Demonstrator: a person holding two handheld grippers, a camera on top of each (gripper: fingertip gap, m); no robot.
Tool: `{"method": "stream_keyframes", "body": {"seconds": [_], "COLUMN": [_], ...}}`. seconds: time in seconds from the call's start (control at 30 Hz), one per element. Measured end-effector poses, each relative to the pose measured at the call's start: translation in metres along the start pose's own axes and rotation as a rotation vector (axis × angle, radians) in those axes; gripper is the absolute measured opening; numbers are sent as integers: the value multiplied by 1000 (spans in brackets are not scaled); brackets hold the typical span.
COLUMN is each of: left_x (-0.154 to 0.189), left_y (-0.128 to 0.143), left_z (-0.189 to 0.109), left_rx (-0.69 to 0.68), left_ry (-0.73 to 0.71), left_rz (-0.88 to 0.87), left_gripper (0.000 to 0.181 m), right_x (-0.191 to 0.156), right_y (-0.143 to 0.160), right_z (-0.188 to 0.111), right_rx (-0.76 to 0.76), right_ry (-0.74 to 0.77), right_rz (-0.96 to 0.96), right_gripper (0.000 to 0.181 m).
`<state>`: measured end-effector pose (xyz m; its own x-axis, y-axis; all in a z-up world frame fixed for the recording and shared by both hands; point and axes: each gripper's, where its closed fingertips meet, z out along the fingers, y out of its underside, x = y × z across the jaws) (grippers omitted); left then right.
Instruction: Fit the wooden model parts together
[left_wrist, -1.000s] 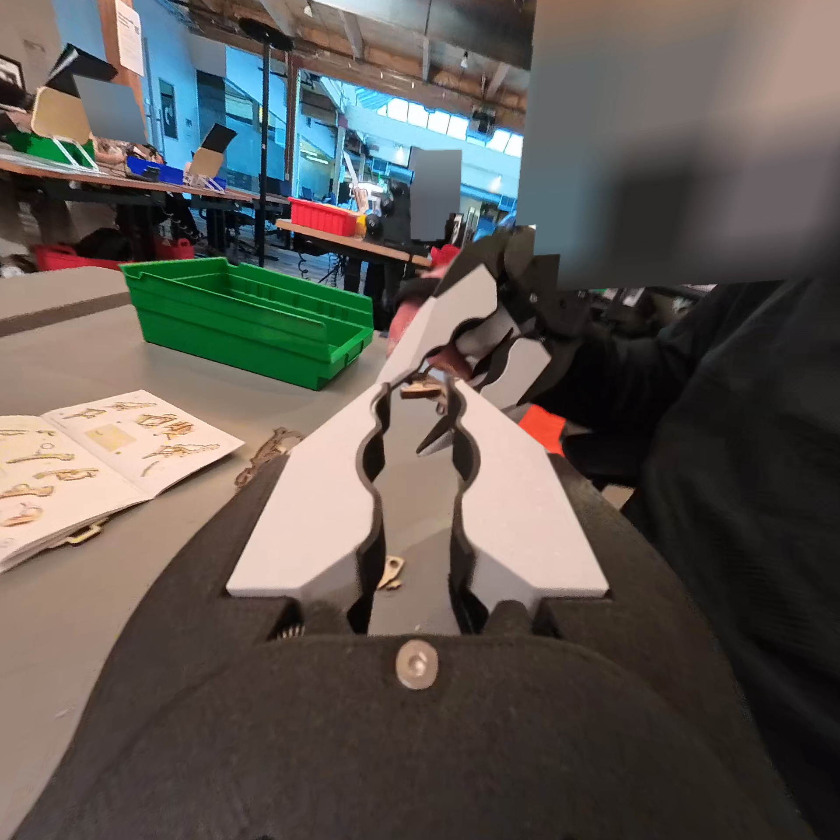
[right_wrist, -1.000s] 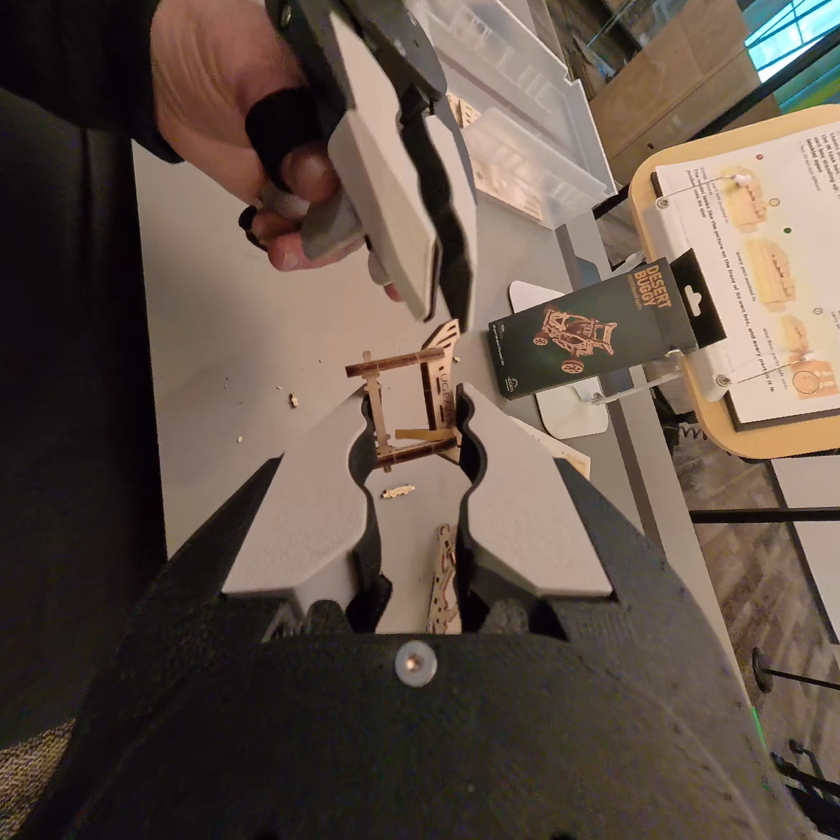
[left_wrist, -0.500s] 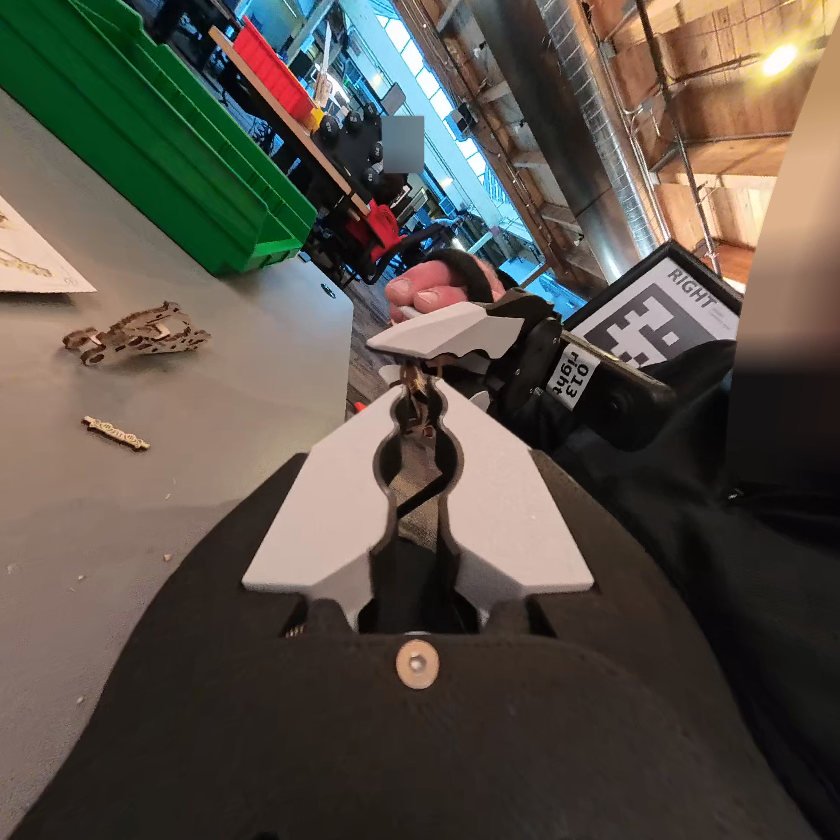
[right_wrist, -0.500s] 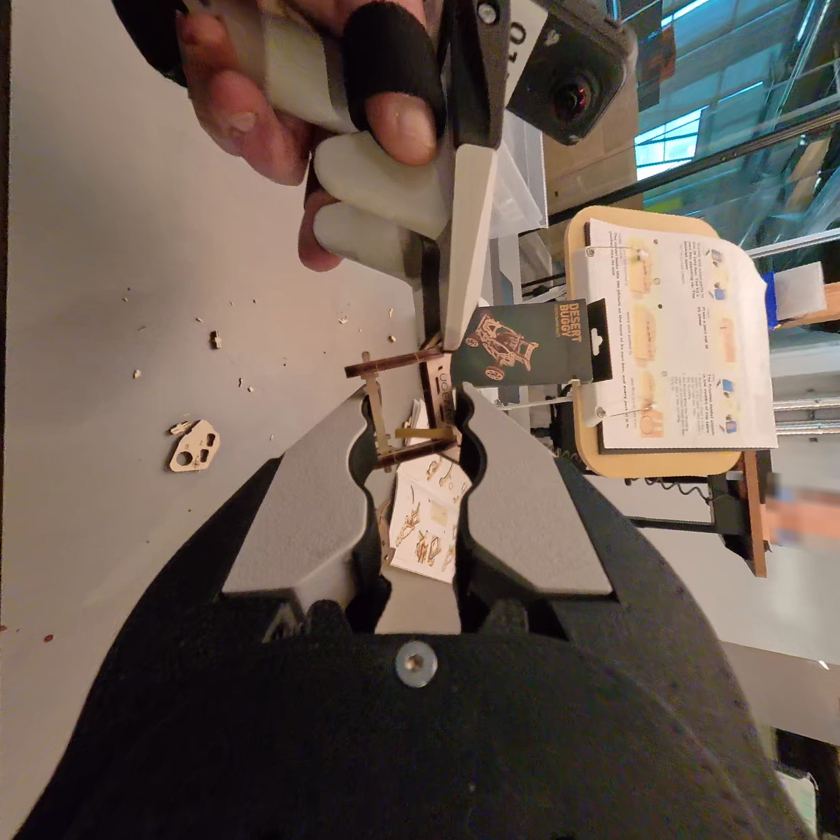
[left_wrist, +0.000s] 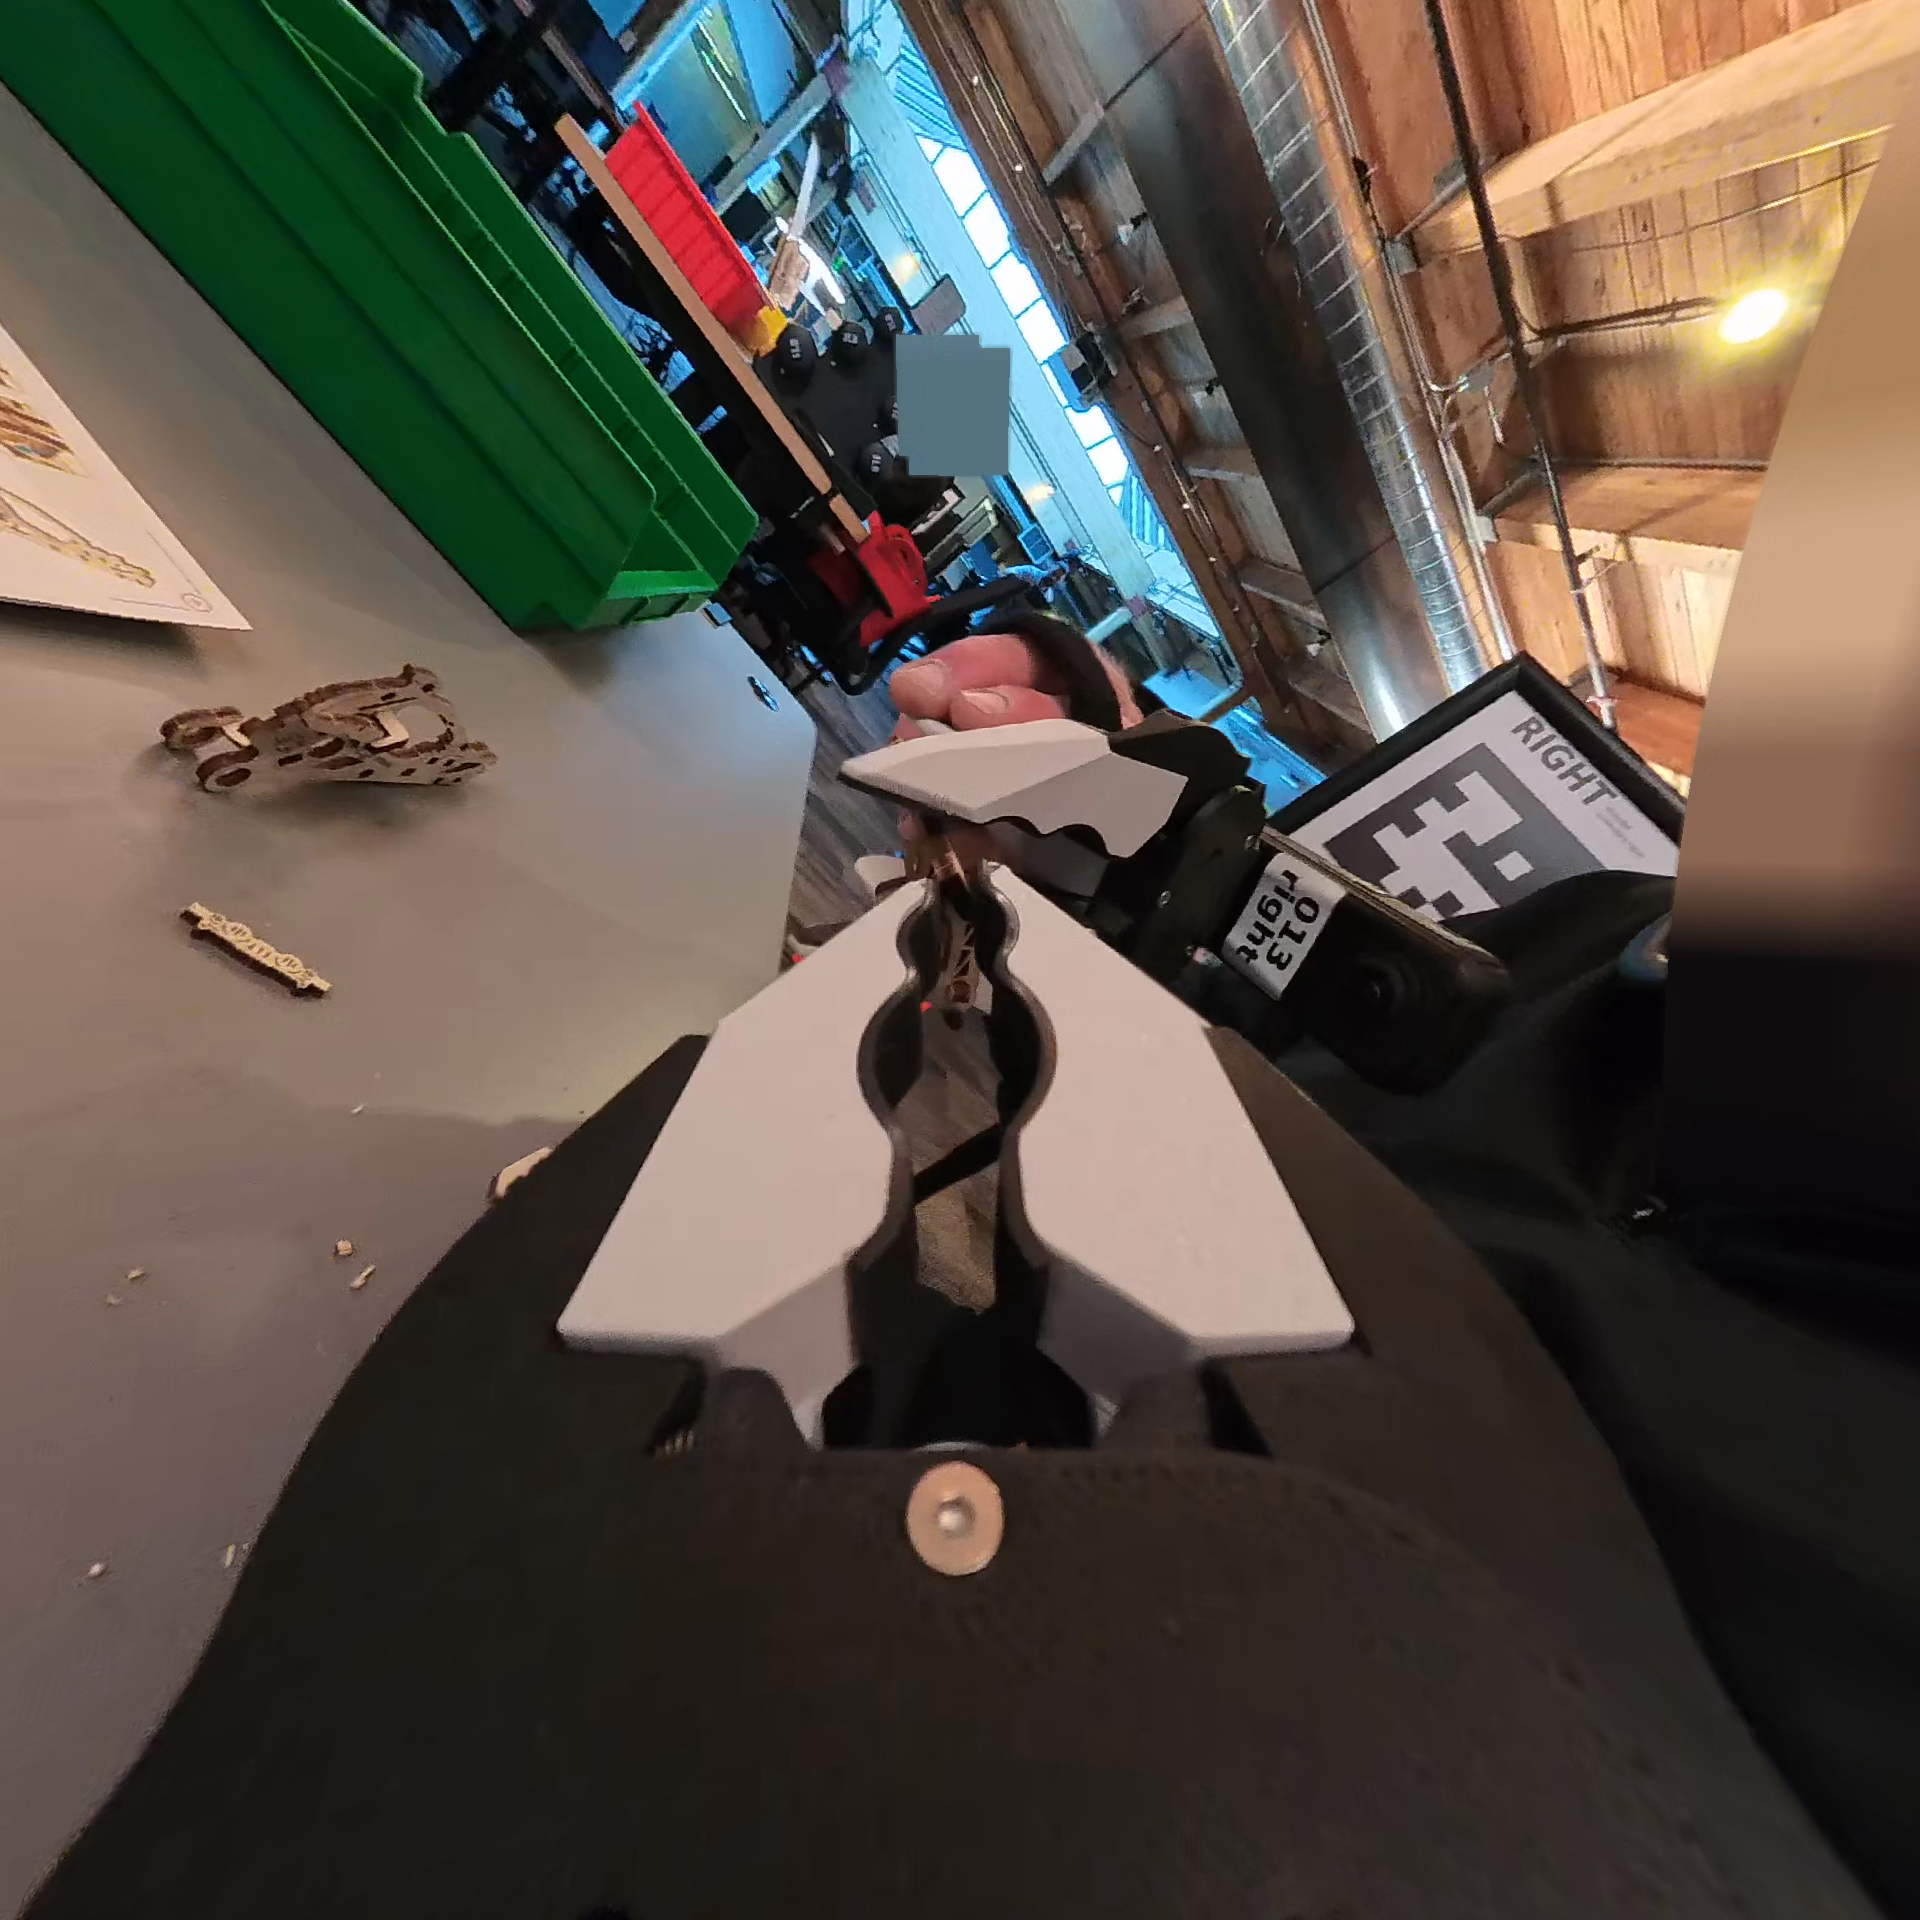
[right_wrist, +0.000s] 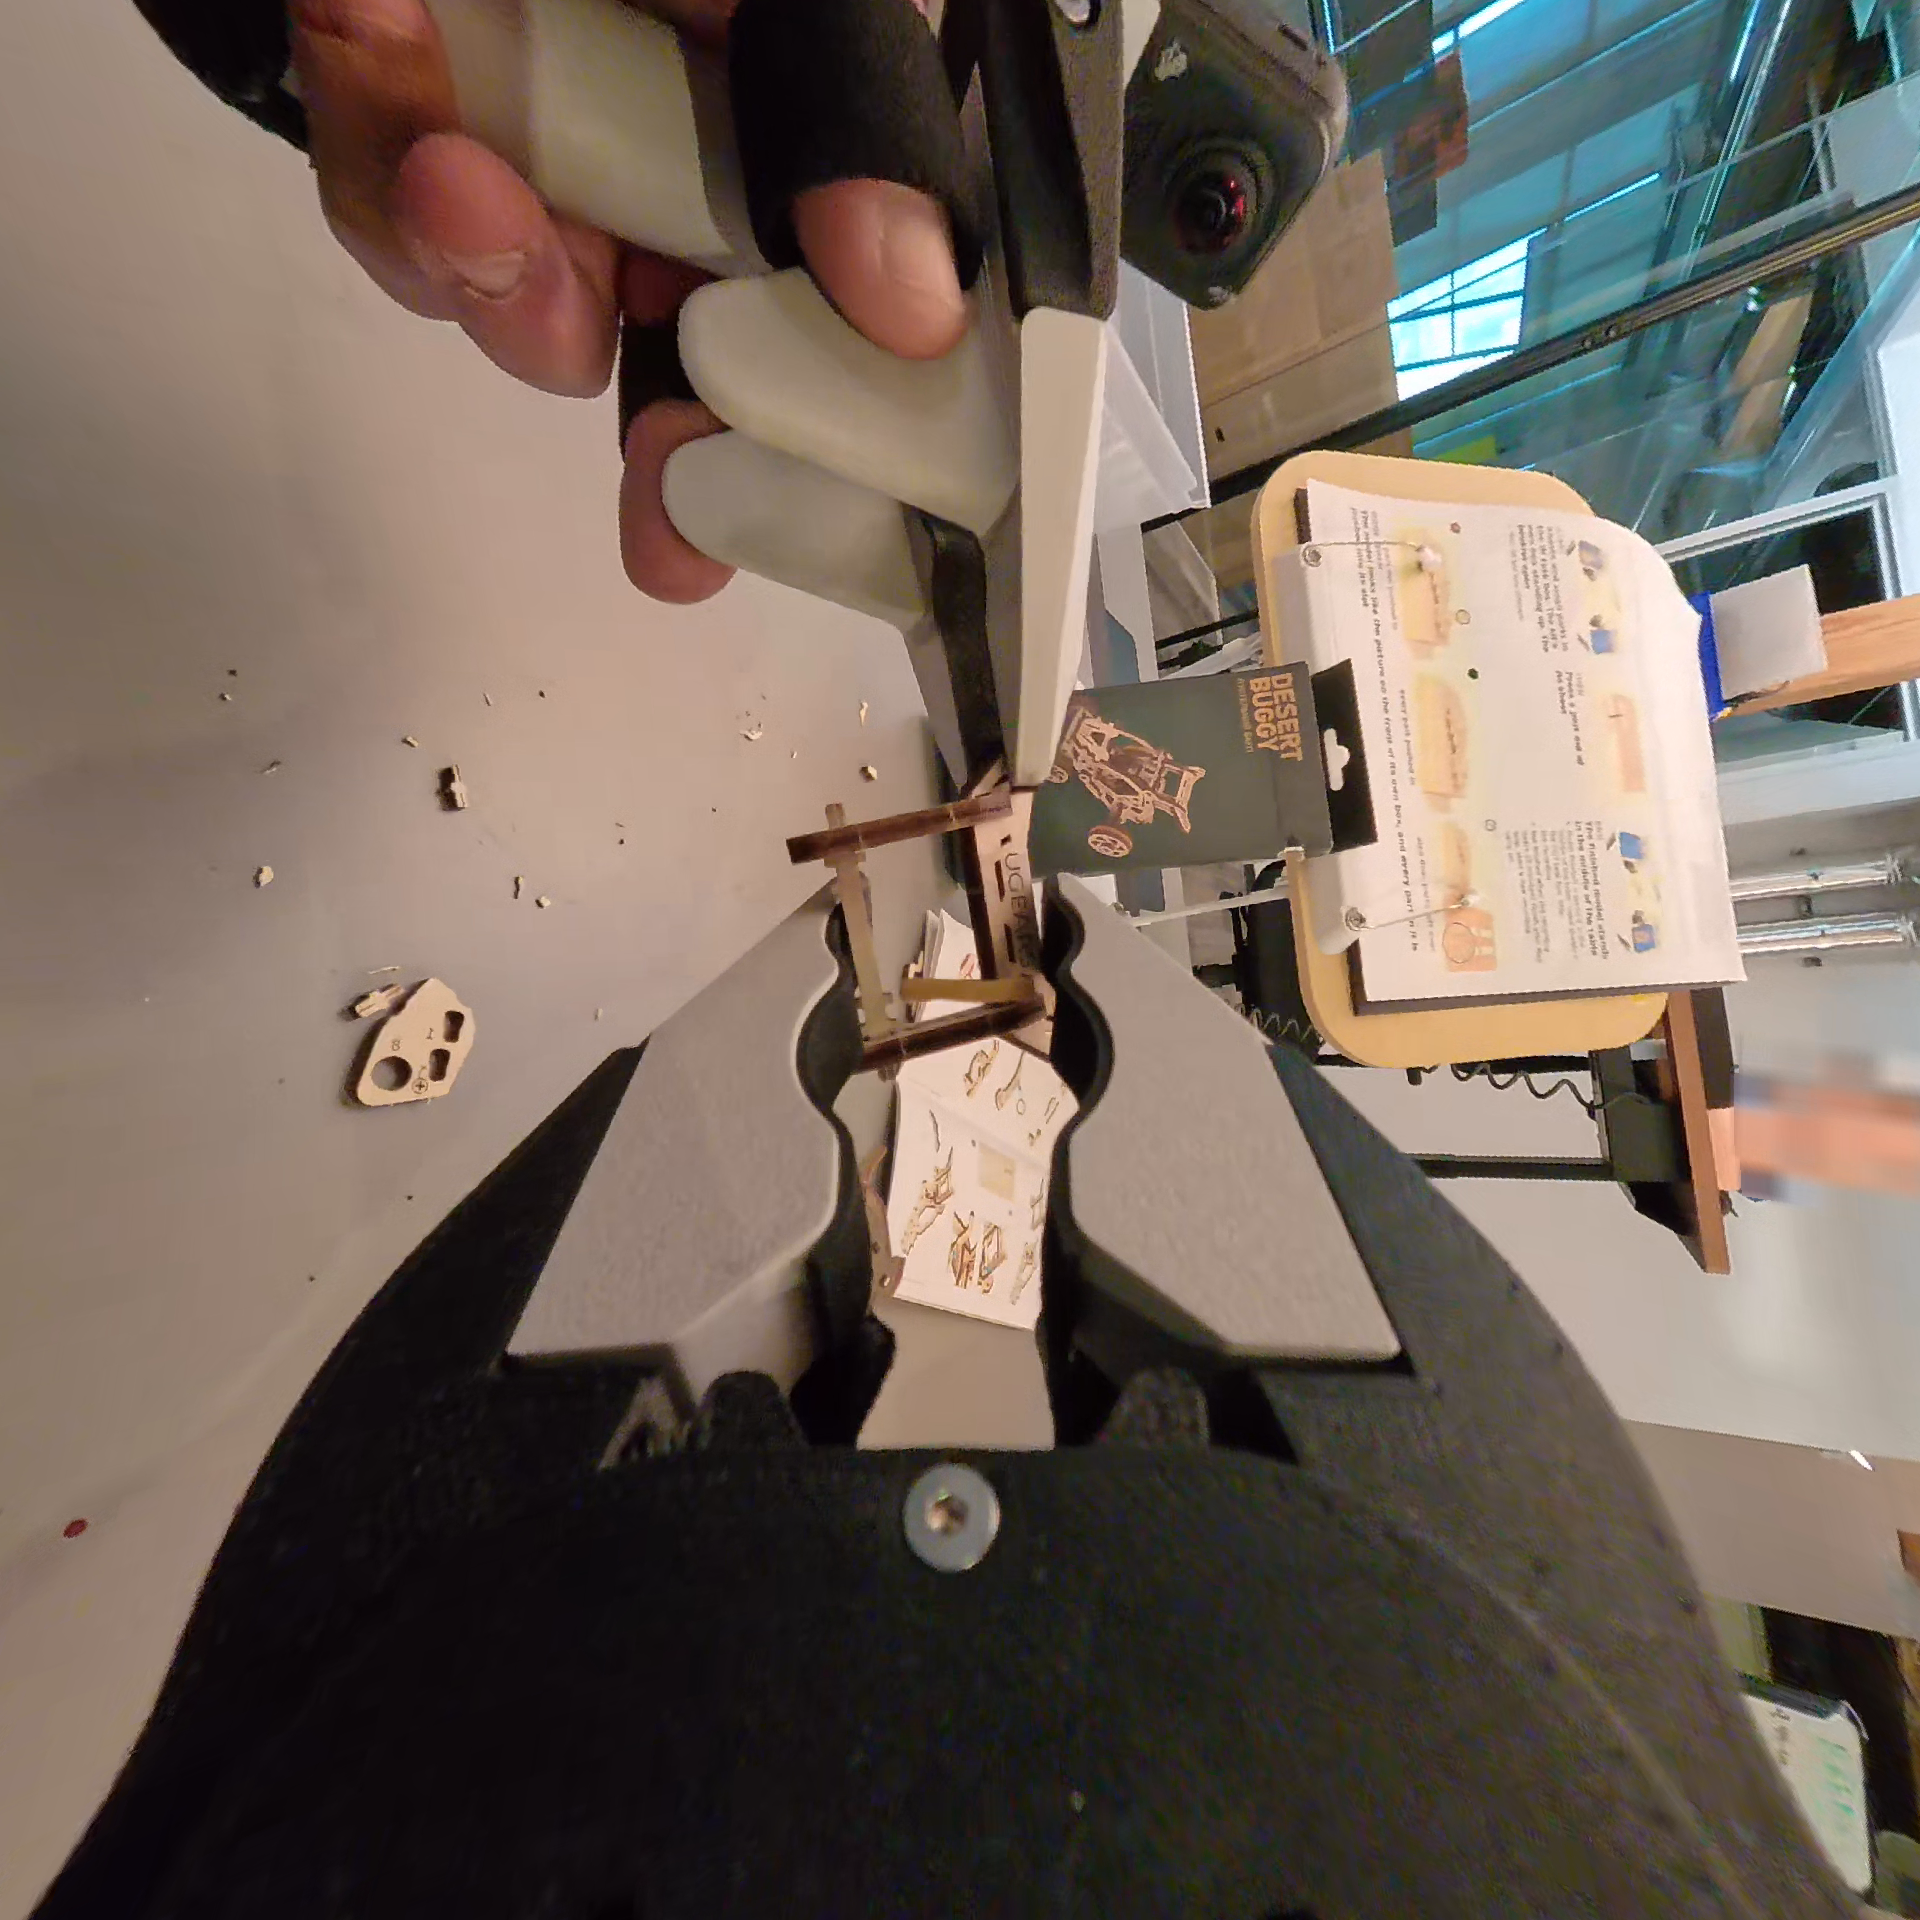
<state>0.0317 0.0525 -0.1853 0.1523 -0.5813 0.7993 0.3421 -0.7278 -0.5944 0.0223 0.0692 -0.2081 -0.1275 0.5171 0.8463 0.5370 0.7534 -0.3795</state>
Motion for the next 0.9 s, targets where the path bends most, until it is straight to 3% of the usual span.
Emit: {"method": "stream_keyframes", "body": {"seconds": [0.4, 0.53, 0.77, 0.9], "left_x": [-2, -5, -8, -8], "left_y": [-4, -8, -10, -9], "left_z": [0, -1, 4, 8], "left_rx": [1, 5, -14, -27], "left_ry": [-40, -59, -75, -61], "left_rz": [1, 3, -5, -34], "left_gripper": [1, 1, 1, 1], "right_x": [3, -4, 0, -3], "right_y": [3, 3, -7, -7], "right_z": [1, -1, -8, -4], "right_rx": [-5, 22, 59, 66], "right_ry": [33, -50, -89, -89], "right_rz": [19, 35, -4, -7], "right_gripper": [31, 55, 61, 52]}}
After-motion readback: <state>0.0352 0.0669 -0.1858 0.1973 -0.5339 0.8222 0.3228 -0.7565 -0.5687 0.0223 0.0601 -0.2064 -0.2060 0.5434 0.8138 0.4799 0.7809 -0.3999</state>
